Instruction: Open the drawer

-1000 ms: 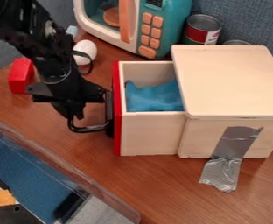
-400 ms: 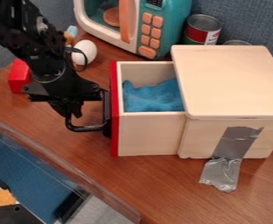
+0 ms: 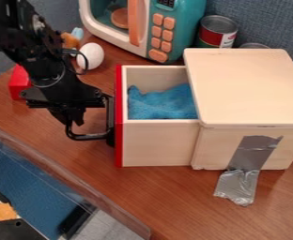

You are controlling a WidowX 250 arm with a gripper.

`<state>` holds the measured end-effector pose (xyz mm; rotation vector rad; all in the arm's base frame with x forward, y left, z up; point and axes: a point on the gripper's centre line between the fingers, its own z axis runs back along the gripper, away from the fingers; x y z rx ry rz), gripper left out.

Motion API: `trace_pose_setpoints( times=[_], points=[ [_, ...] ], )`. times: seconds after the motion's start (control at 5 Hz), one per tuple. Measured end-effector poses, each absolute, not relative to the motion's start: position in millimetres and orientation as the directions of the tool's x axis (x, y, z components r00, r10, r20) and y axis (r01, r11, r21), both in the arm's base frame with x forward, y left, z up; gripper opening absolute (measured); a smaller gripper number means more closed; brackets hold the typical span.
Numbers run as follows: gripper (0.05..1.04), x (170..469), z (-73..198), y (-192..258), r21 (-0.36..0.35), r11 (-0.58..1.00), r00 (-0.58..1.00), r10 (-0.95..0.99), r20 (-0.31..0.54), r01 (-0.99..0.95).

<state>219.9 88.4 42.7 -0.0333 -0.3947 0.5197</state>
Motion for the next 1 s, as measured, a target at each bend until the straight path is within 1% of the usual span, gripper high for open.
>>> trace_pose_setpoints(
  times=[0.2,0.4,0.6,0.8,1.0],
  points=[
    [0.45,218,41,85,-0.116,0.902,0.845,0.43,0.319,-0.415],
    [0.772,222,52,80,-0.135,0.927,0.873,0.375,0.311,-0.35],
    [0.999,224,79,83,-0.185,0.957,0.898,0.276,0.343,-0.224],
    [1.005,216,112,87,-0.187,0.977,0.915,0.166,0.368,-0.102],
    [1.0,192,134,90,-0.202,0.979,0.918,0.062,0.391,0.019]
  ],
)
